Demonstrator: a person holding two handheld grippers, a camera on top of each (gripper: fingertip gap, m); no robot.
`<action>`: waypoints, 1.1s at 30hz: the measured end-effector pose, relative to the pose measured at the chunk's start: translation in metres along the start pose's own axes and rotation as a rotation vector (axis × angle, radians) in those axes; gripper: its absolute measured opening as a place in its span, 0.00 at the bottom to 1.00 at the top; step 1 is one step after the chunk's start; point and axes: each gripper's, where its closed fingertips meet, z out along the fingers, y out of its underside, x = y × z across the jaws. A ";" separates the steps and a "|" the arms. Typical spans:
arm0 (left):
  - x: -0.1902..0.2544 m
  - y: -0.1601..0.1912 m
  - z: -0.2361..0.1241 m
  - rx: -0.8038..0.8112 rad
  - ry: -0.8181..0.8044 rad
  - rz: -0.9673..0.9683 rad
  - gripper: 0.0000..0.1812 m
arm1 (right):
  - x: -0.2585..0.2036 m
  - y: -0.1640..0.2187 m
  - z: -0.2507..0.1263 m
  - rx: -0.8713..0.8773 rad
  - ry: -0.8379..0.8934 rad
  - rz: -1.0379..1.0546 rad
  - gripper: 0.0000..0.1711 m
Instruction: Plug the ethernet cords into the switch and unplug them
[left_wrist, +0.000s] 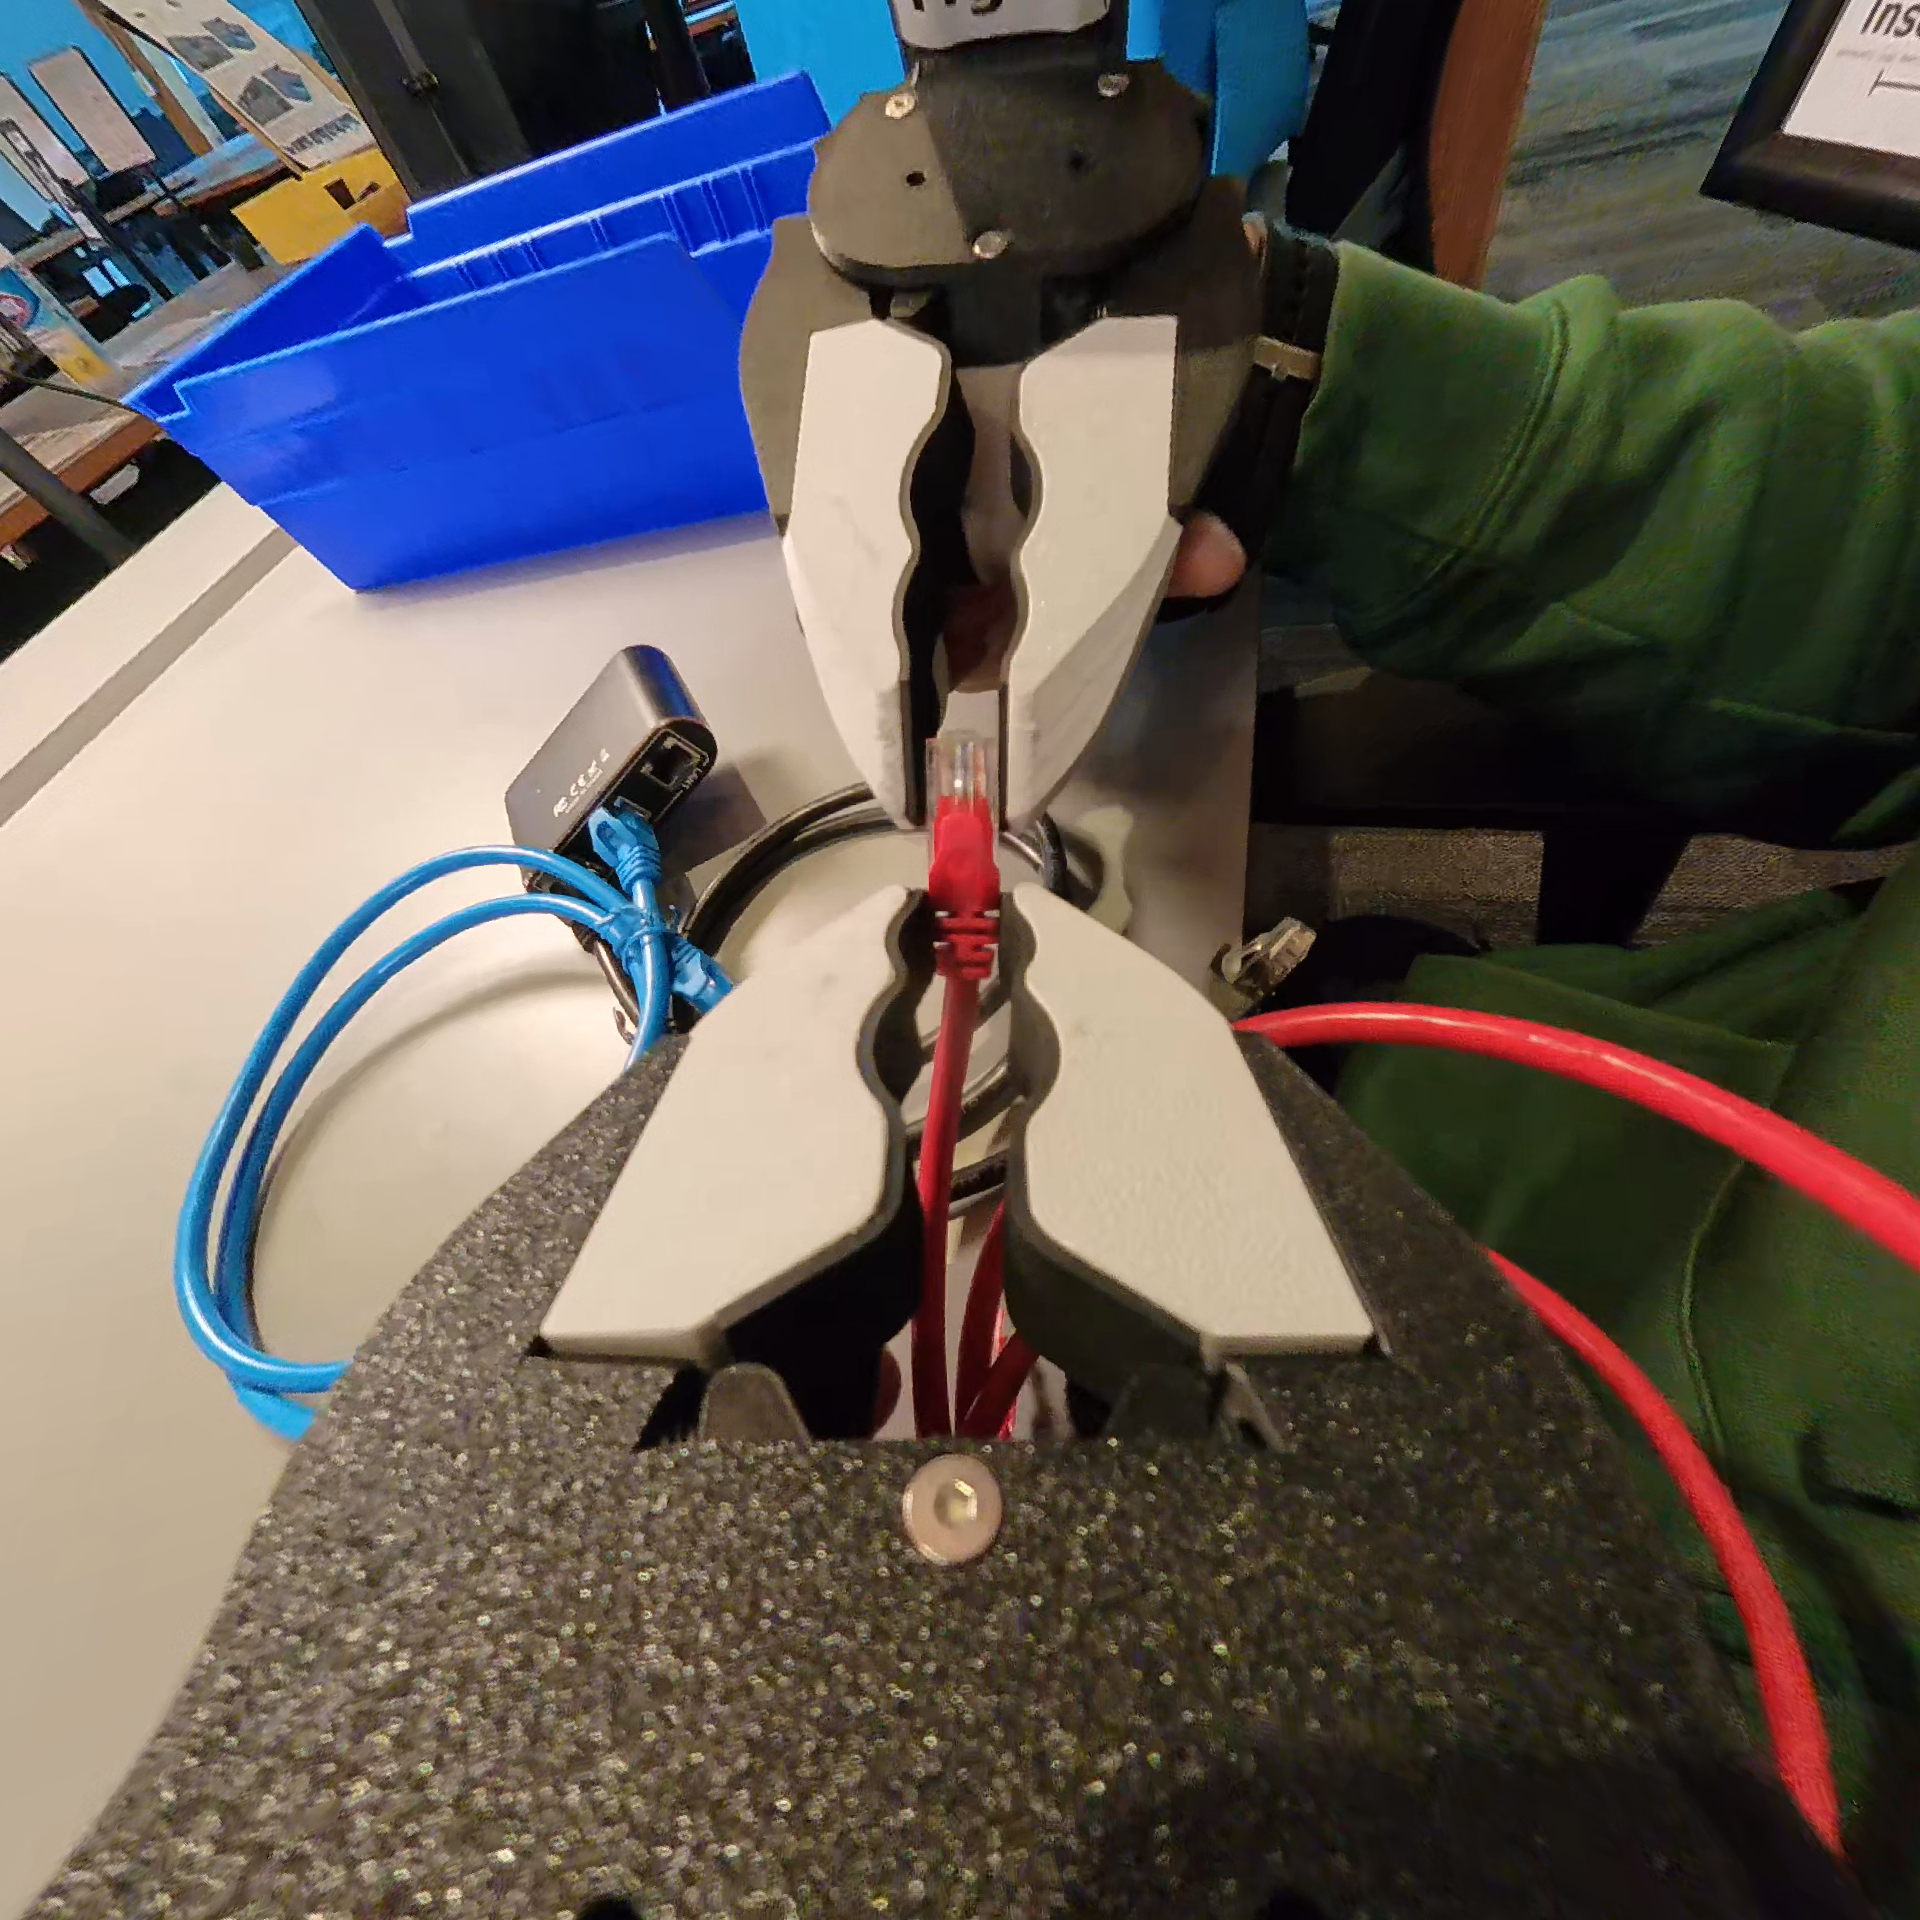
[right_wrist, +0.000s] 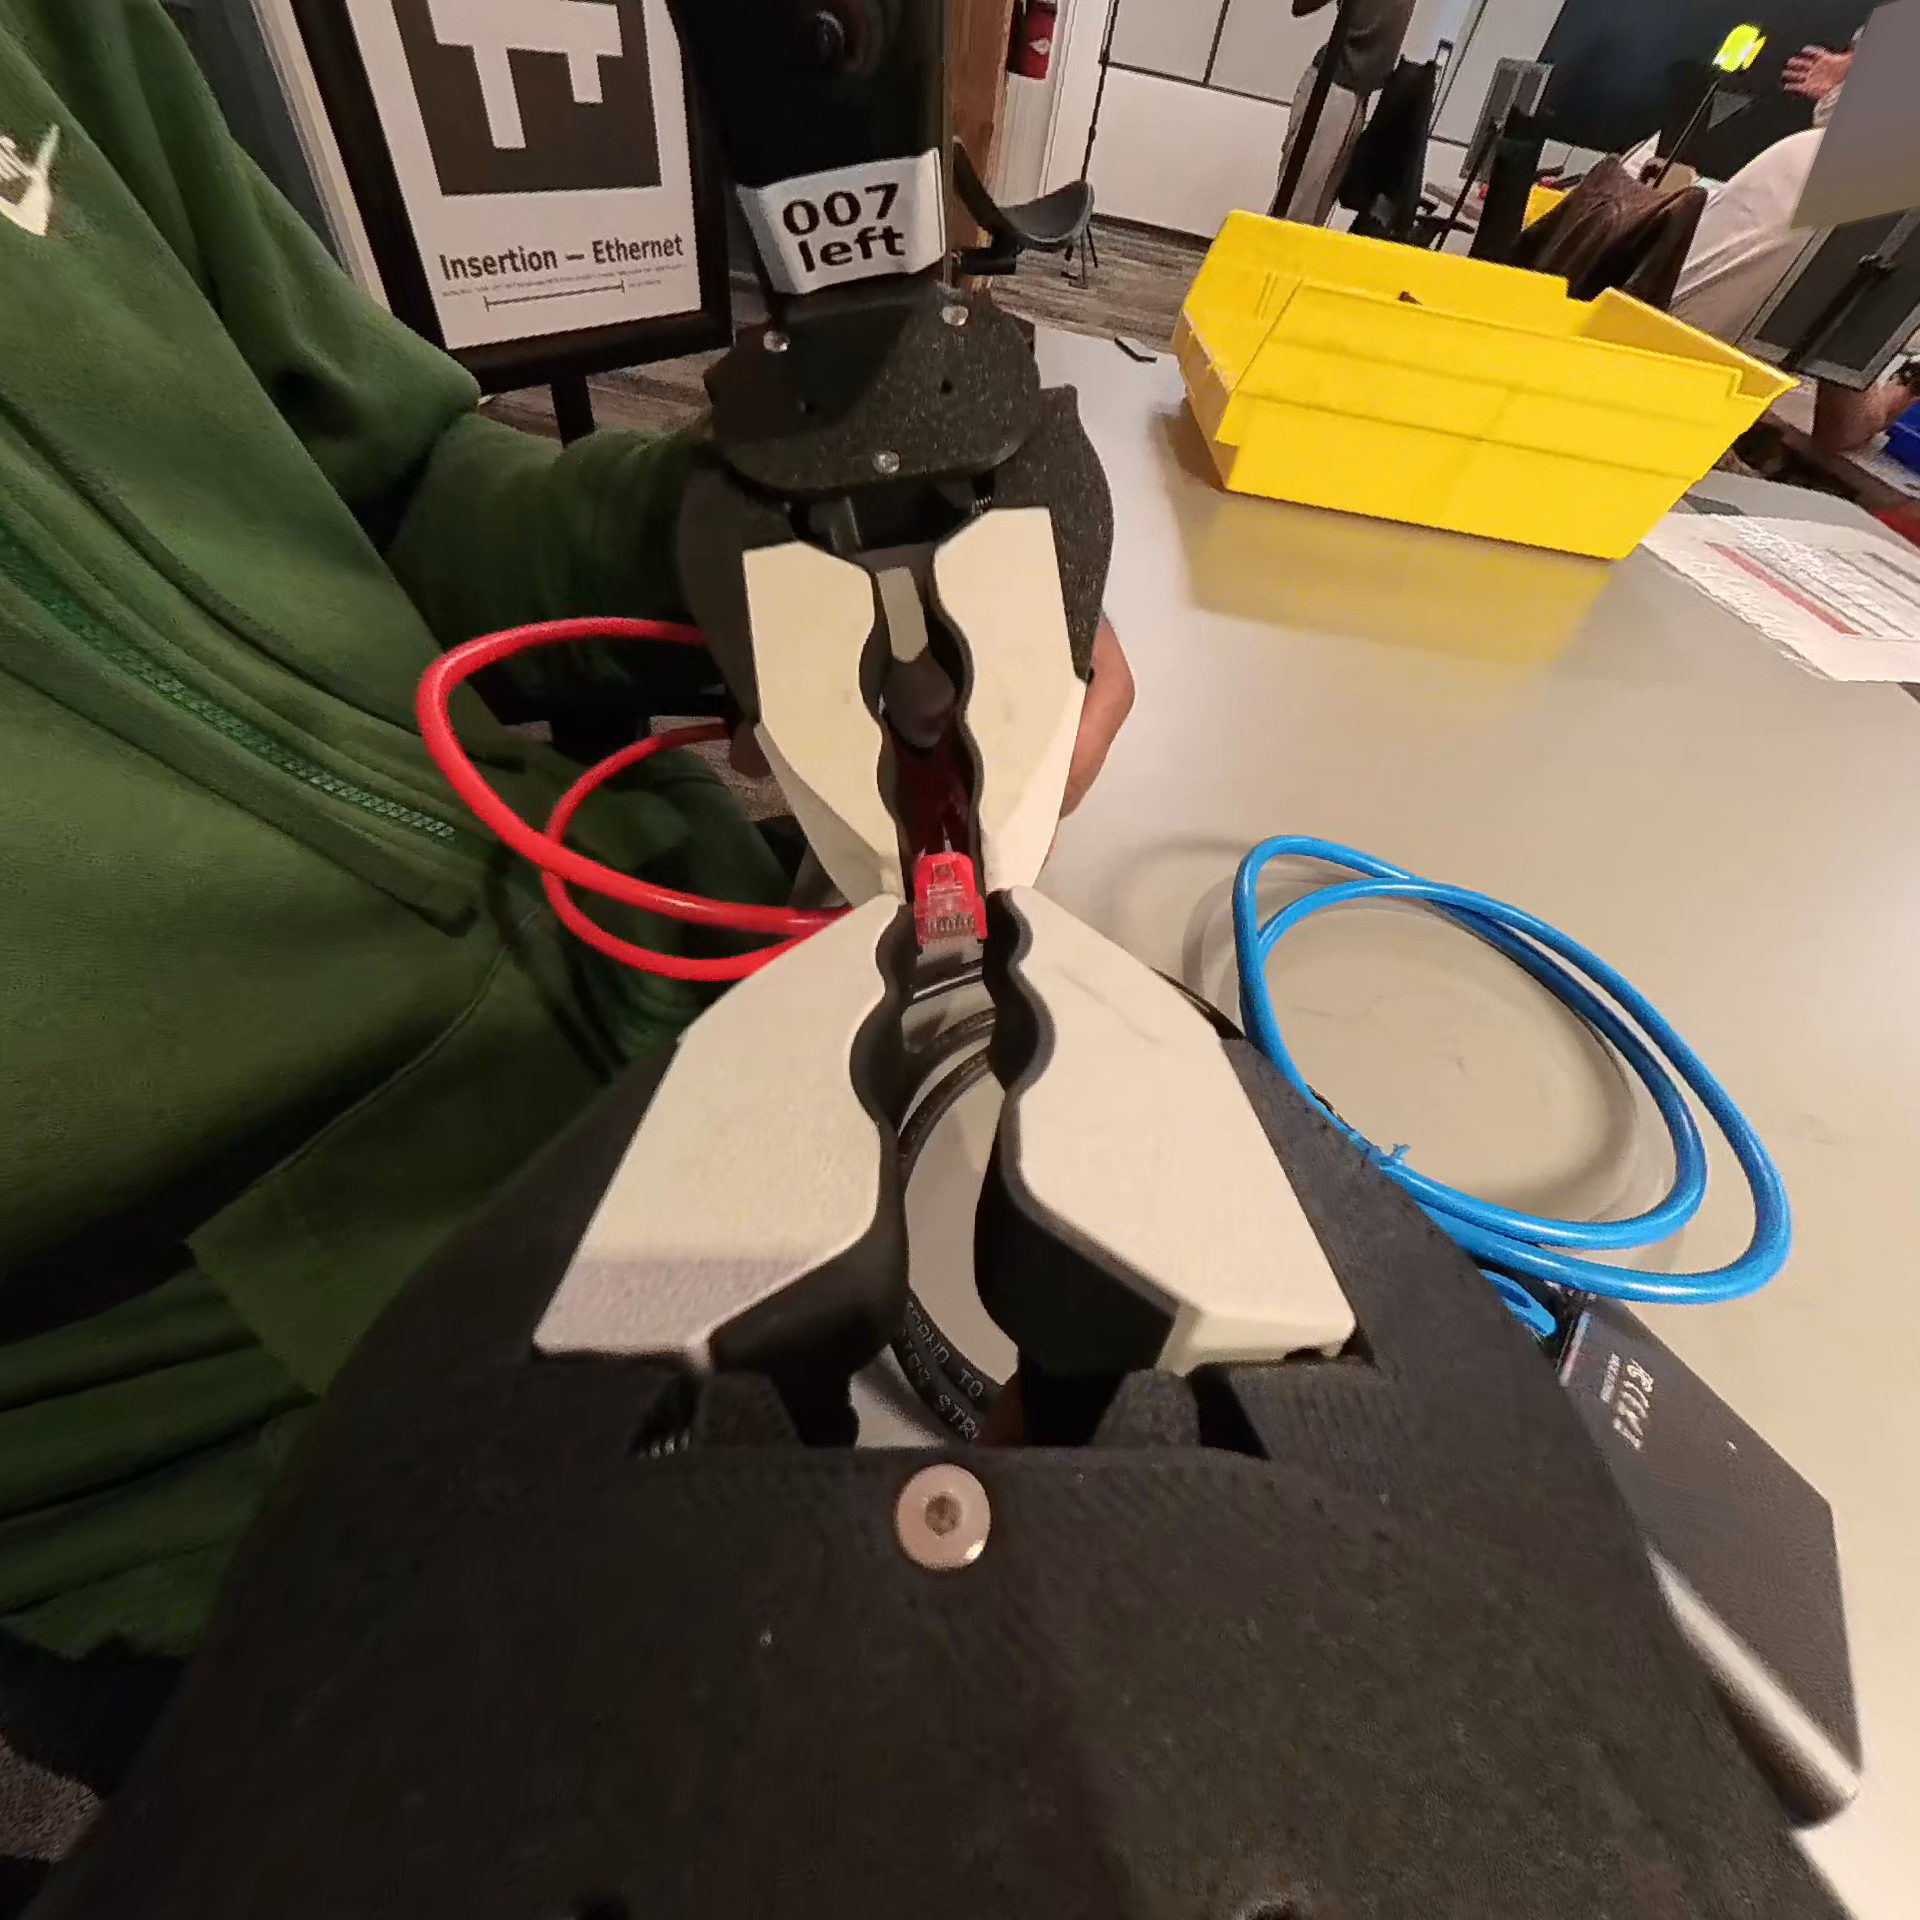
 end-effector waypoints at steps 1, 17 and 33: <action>0.000 -0.001 0.000 0.006 -0.002 -0.001 0.07 | 0.000 -0.001 -0.001 0.005 0.000 0.001 0.08; -0.025 0.012 0.007 -0.155 -0.174 -0.038 0.07 | 0.116 0.070 -0.080 -0.172 0.664 0.590 0.45; -0.035 0.037 0.010 -0.328 -0.209 -0.061 0.07 | 0.107 0.076 -0.051 -0.225 0.585 0.701 0.30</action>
